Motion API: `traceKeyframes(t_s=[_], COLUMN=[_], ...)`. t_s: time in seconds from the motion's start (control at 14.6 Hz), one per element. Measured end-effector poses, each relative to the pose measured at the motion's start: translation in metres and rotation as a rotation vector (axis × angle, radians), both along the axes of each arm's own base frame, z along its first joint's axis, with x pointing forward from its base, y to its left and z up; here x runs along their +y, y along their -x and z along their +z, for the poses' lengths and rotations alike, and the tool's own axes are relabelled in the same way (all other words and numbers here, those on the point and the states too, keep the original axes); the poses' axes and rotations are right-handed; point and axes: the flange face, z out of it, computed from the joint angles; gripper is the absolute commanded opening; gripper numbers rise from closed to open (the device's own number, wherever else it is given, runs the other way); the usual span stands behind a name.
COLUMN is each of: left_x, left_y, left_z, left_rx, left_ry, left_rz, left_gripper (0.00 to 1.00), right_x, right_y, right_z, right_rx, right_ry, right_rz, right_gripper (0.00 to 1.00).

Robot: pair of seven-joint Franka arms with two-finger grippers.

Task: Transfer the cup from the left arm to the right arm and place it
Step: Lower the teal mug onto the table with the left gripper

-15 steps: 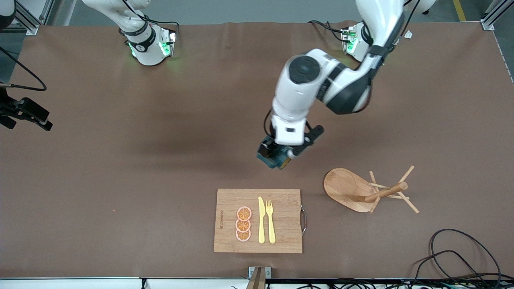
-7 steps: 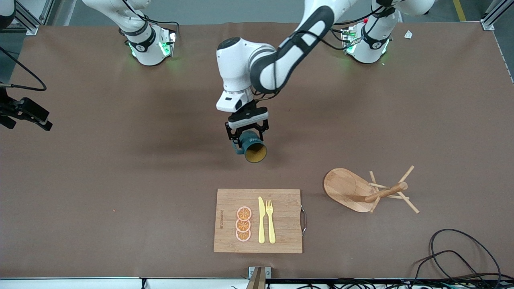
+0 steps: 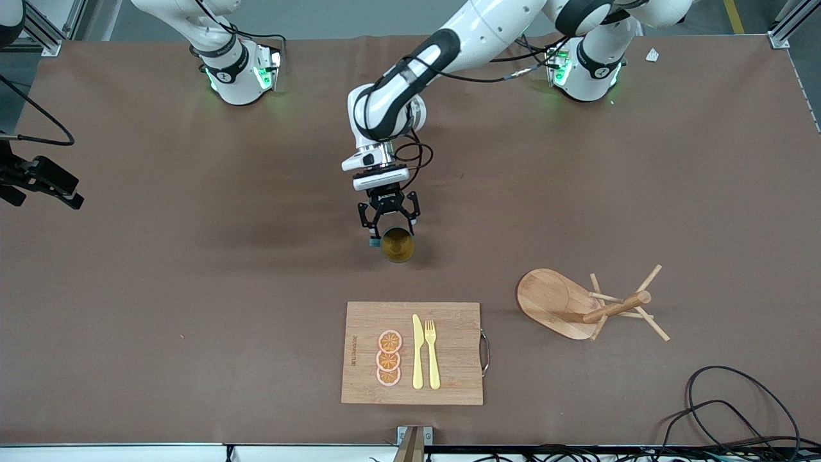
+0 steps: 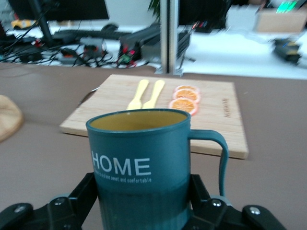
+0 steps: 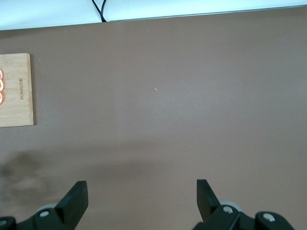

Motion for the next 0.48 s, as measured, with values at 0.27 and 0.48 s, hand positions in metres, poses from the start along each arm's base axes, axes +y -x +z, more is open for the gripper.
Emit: traceKeyframes(t_s=[0.27,0.48], left_x=[-0.005,-0.002], left_y=[0.013,0.022], left_z=[-0.029,-0.056], left_rx=[-0.088,-0.103], left_ry=[-0.018,-0.066], left_rz=[-0.104,-0.164], left_gripper=[0.78,0.85], right_x=[0.0,-0.002], right_y=[0.0,0.0], right_z=[0.0,0.0], right_rx=[0.0,0.0], right_ry=[0.0,0.0], right_rz=[-0.001,-0.004], right_gripper=[1.0,1.0])
